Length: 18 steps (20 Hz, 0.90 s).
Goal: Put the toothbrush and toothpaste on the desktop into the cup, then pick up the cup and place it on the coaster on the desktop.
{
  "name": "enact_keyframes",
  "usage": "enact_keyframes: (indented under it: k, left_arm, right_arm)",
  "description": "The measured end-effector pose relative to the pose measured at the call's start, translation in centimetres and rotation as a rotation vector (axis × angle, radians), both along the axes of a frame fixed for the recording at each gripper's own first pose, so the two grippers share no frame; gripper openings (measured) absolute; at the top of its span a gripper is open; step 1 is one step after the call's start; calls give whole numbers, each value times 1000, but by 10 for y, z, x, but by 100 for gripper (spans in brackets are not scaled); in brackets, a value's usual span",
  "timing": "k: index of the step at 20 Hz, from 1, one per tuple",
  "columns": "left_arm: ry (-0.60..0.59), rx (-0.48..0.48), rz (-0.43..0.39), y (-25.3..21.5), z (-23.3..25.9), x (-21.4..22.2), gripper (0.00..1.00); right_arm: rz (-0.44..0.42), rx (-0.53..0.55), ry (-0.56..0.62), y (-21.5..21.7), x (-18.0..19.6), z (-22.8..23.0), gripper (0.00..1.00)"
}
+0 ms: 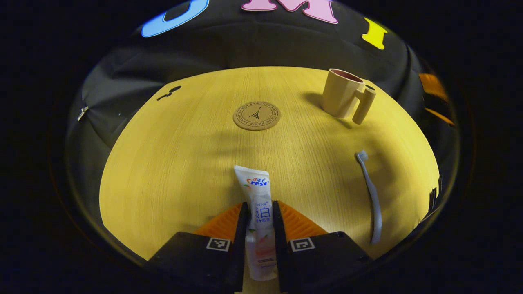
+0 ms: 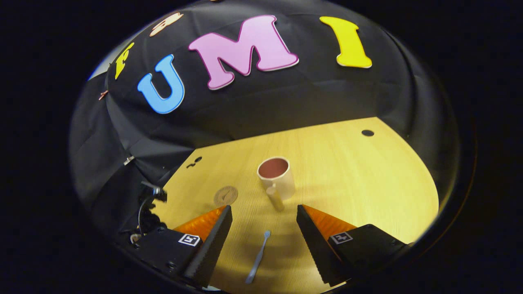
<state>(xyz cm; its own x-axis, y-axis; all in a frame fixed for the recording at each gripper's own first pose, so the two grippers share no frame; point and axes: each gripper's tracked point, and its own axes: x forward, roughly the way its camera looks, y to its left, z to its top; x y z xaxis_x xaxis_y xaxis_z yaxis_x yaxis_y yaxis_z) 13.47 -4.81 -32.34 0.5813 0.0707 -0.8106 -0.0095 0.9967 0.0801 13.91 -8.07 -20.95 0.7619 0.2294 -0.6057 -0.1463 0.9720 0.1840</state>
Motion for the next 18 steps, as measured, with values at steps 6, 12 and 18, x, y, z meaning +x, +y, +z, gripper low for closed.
enact_keyframes:
  k: [6, 12, 18]
  left_arm:
    - [19, 0, -1, 0, 2, 1, 27]
    - [-22, -31, 3, -4, 24, -8, 23]
    - [-88, -81, 51, 11, 55, -27, 23]
  right_arm:
    - [-13, -29, 189, -6, -30, -64, 98]
    - [-45, -108, 288, -18, -46, -102, 98]
    - [-30, -182, 317, -5, -49, -113, 98]
